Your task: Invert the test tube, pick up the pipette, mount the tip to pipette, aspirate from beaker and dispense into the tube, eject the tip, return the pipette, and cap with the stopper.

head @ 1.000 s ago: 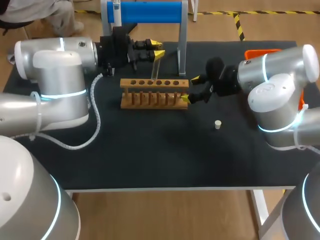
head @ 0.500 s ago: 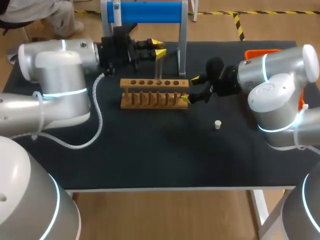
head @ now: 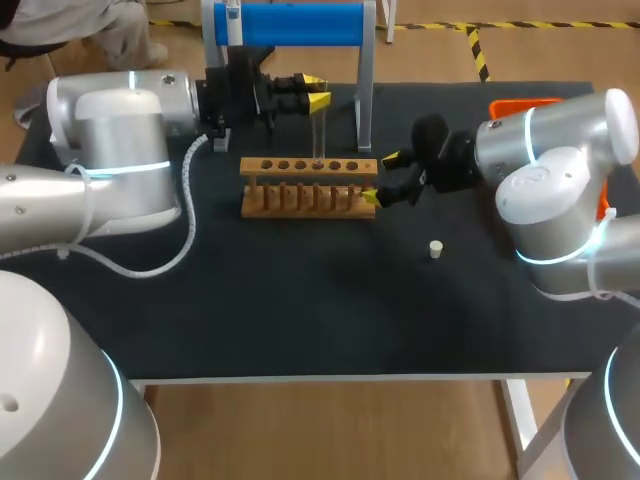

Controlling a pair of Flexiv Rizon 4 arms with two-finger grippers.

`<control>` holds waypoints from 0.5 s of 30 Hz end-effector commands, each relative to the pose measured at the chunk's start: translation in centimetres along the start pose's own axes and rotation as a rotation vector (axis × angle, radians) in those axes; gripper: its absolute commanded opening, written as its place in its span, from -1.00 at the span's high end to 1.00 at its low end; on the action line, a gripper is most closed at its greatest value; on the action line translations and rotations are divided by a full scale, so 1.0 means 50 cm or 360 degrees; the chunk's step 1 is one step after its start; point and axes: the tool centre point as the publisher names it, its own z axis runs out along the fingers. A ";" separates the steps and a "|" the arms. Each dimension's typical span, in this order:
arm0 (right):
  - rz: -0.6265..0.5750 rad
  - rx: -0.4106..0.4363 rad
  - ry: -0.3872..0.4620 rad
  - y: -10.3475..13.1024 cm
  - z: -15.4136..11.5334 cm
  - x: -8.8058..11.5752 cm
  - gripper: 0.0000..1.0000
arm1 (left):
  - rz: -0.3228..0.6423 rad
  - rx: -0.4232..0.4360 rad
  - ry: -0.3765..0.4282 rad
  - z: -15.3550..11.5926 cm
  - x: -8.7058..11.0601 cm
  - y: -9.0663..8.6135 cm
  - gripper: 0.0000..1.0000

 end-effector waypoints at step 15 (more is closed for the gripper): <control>0.0000 -0.0002 0.0001 -0.001 -0.001 0.000 -1.00 | -0.0002 -0.0005 0.0010 0.009 -0.009 0.042 1.00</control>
